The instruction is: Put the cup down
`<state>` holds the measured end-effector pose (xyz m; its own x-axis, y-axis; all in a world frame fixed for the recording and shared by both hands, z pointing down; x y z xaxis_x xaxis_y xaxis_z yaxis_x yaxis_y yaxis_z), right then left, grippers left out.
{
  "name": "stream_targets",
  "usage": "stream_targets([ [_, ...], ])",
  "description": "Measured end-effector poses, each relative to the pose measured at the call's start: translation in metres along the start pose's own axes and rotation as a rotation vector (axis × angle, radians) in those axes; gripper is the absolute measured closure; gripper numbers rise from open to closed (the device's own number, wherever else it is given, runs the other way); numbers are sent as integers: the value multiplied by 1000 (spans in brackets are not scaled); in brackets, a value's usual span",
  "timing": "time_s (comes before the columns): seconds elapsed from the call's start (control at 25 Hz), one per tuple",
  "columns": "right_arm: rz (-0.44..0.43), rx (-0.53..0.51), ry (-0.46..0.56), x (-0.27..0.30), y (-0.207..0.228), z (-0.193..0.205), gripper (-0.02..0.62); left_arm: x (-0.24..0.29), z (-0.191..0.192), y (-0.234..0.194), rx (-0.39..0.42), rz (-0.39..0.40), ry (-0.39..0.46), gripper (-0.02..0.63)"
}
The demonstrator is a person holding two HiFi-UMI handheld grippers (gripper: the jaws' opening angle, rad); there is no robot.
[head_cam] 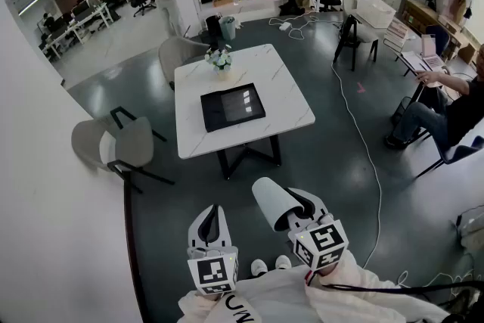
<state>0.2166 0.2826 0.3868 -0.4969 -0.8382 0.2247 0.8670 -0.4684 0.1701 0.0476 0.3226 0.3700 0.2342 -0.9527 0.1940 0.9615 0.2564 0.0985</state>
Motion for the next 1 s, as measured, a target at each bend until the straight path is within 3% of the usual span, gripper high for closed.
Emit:
stream_targets([
  [1.0,-3,22,-11,-2,4,5,569,4,11,8,-7,17,-28,597],
])
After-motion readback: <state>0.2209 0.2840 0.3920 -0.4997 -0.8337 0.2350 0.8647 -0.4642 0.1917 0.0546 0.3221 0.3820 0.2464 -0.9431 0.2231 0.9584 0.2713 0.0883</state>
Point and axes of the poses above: the fingertips, and each gripper's own axes: x forward along the fingers, y to its right, z out of its underside, the point moved 1 cm from there along -x, backward along the fingers, and after that the axes turned 6 degrees about z, right-handed, at the moved point
